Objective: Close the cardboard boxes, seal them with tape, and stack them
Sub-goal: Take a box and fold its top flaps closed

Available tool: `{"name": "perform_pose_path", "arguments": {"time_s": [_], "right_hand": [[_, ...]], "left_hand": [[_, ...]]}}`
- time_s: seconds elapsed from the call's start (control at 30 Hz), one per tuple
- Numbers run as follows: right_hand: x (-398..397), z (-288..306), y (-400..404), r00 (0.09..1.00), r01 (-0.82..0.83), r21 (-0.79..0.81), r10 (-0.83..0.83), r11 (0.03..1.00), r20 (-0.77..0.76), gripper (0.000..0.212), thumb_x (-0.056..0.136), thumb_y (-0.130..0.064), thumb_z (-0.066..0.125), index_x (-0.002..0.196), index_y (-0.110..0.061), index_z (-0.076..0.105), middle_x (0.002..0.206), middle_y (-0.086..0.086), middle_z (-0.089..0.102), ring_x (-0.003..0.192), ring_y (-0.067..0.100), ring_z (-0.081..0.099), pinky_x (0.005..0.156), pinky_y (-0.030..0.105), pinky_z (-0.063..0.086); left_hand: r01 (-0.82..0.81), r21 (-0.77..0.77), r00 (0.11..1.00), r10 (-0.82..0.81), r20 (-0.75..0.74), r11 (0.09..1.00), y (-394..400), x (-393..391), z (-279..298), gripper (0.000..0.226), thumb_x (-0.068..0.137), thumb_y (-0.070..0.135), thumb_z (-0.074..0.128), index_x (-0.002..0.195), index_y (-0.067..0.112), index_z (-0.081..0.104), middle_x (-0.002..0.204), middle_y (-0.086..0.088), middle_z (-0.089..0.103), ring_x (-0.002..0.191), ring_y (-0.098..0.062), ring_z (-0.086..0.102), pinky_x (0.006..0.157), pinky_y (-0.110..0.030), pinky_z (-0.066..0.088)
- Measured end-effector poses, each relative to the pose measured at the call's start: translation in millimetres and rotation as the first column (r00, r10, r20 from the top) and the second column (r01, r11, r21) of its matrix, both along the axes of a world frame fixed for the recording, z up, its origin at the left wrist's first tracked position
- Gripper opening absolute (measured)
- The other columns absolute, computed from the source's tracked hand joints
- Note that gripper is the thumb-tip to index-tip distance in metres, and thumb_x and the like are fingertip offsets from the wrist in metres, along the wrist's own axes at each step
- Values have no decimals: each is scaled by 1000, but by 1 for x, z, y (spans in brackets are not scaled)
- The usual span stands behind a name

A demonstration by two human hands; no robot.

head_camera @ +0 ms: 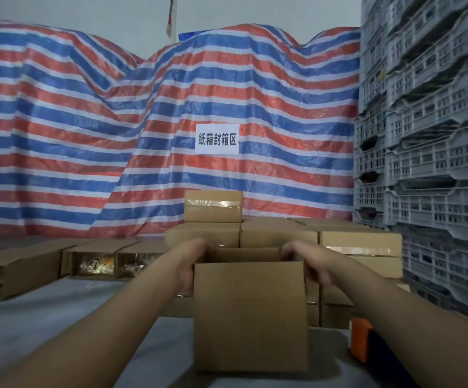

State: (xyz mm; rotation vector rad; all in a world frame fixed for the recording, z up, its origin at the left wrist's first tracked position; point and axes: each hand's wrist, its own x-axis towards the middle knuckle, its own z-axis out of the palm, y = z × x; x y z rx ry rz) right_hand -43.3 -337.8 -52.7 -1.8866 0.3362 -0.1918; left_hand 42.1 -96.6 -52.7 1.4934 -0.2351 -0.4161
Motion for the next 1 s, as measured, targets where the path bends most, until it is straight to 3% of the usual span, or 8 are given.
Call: {"name": "perform_pose_path", "arguments": {"time_s": [0.2, 0.37, 0.43, 0.53, 0.7, 0.83, 0.93, 1.0], "right_hand": [[7, -27, -10, 995, 27, 202, -46, 979, 90, 18, 85, -32, 62, 78, -16, 61, 60, 1, 60, 48, 16, 53, 45, 21, 41], [13, -47, -5, 970, -47, 402, -54, 915, 236, 45, 90, -54, 60, 92, -12, 76, 82, 10, 77, 64, 22, 74, 67, 34, 51], [16, -56, -1, 952, -86, 453, -61, 888, 300, 52, 89, -60, 56, 77, -16, 82, 82, 10, 77, 66, 22, 75, 64, 31, 52], [18, -67, 3, 929, -121, 525, -90, 843, 359, 61, 91, -63, 50, 63, -17, 79, 71, 8, 75, 58, 20, 73, 60, 30, 50], [18, -77, 5, 893, -105, 557, -168, 824, 418, 57, 96, -61, 44, 87, -13, 72, 72, 8, 74, 60, 20, 72, 68, 35, 48], [16, -85, 1, 878, -138, 591, -178, 795, 445, 68, 95, -64, 42, 61, -16, 78, 65, 6, 72, 57, 19, 71, 64, 34, 50], [10, -85, 4, 872, -153, 555, -152, 818, 465, 65, 99, -56, 41, 59, -19, 78, 63, 4, 71, 56, 18, 71, 53, 27, 54], [6, -85, 6, 874, -149, 532, -141, 833, 465, 63, 99, -53, 43, 60, -19, 78, 64, 4, 71, 57, 19, 70, 59, 31, 52]], "left_hand": [[1, -141, 999, -7, -42, 990, -10, 1, -10, 34, 95, 34, 56, 84, 4, 65, 66, -13, 68, 58, -27, 65, 64, -33, 50], [36, -231, 998, -22, 62, 972, -12, 0, -37, 57, 96, 53, 46, 72, 14, 80, 78, -10, 75, 60, -22, 72, 60, -32, 52], [62, -301, 996, -37, 87, 952, -15, -1, -48, 61, 96, 56, 42, 66, 20, 81, 79, -9, 76, 64, -20, 73, 57, -28, 55], [70, -367, 992, -25, 127, 928, -15, -2, -60, 62, 99, 55, 37, 68, 25, 81, 80, -6, 76, 69, -18, 74, 59, -28, 55], [99, -383, 972, -7, 235, 918, -12, -3, -71, 54, 98, 50, 41, 75, 23, 81, 83, -7, 76, 75, -18, 73, 58, -26, 56], [128, -407, 967, -22, 255, 904, -8, -4, -73, 51, 97, 51, 42, 79, 23, 81, 88, -9, 76, 79, -20, 73, 63, -29, 56], [148, -419, 969, -47, 242, 896, -6, -7, -72, 48, 96, 48, 45, 79, 21, 81, 88, -9, 75, 78, -20, 73, 69, -32, 54], [161, -428, 970, -64, 233, 889, -4, -8, -71, 46, 96, 46, 46, 81, 19, 81, 88, -10, 73, 77, -21, 71, 74, -33, 54]]}}
